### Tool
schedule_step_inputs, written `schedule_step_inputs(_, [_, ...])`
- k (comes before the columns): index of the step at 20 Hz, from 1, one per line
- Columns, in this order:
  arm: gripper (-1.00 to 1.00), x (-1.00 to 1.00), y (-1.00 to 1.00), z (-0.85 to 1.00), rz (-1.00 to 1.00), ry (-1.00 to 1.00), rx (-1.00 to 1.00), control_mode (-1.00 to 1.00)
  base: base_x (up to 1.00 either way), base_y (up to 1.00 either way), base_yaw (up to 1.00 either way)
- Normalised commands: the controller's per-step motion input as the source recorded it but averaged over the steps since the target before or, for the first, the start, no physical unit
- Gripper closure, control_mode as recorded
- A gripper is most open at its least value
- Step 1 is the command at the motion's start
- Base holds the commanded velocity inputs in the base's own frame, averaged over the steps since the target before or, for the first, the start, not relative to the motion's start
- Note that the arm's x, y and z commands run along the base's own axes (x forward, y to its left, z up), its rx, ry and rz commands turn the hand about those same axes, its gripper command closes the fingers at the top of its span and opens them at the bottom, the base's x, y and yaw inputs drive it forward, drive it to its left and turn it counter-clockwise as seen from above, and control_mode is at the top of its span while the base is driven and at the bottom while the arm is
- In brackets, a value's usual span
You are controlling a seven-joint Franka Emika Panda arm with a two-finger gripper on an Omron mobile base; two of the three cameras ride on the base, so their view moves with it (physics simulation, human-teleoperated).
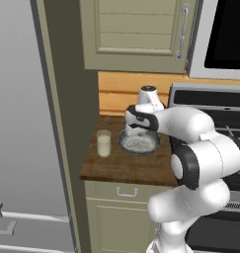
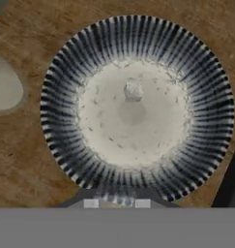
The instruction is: Grab a lemon wedge from the fridge and one ice cube from the ice bowl, and put them in the glass of lemonade.
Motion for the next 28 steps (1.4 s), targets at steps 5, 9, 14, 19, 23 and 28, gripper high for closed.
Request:
schedule_step_inputs(5, [1.0, -0.33, 0.84, 0.57, 0.21, -0.12, 0.02, -1.0, 0.0, 0.0, 0.0])
schedule_step_inputs(9, [1.0, -0.23, 0.83, 0.62, 0.29, -0.1, 0.05, -1.0, 0.0, 0.0, 0.0])
schedule_step_inputs(14, [1.0, 0.01, 0.68, 0.37, 0.31, -0.08, 0.06, -1.0, 0.0, 0.0, 0.0])
schedule_step_inputs(19, [1.0, 0.3, 0.21, -0.05, 0.21, -0.01, 0.03, -1.0, 0.0, 0.0, 0.0])
schedule_step_inputs(23, [1.0, 0.29, 0.0, -0.03, 0.0, 0.02, -0.03, -1.0, 0.0, 0.0, 0.0])
schedule_step_inputs(28, [1.0, 0.08, 0.0, -0.1, 0.0, 0.02, -0.03, -1.0, 0.0, 0.0, 0.0])
